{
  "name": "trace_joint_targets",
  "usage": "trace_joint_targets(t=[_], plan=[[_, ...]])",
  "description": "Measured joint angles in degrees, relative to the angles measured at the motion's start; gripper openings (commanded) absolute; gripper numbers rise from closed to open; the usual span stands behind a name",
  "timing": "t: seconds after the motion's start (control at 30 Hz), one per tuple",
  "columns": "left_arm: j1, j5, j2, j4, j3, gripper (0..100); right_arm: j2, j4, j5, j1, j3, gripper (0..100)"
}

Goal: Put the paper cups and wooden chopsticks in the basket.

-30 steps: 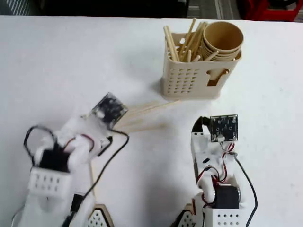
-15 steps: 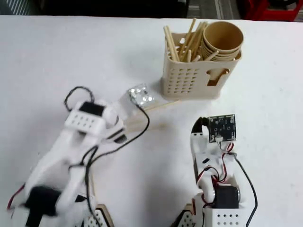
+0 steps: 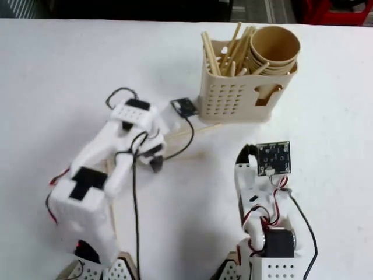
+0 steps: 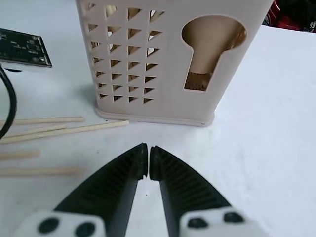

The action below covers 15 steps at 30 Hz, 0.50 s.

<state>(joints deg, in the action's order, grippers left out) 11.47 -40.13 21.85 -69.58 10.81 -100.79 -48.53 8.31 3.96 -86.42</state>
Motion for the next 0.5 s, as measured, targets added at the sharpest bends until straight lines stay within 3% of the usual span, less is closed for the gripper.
trace_joint_targets(t=[0.2, 0.5], plan=[[0.4, 0.0, 9.8, -10.7, -13.1, 2, 0.0, 0.0, 0.0, 0.0, 0.0, 2.1], [0.9, 0.0, 15.4, -16.7, -20.8, 2, 0.0, 0.0, 0.0, 0.1, 0.0, 2.1]])
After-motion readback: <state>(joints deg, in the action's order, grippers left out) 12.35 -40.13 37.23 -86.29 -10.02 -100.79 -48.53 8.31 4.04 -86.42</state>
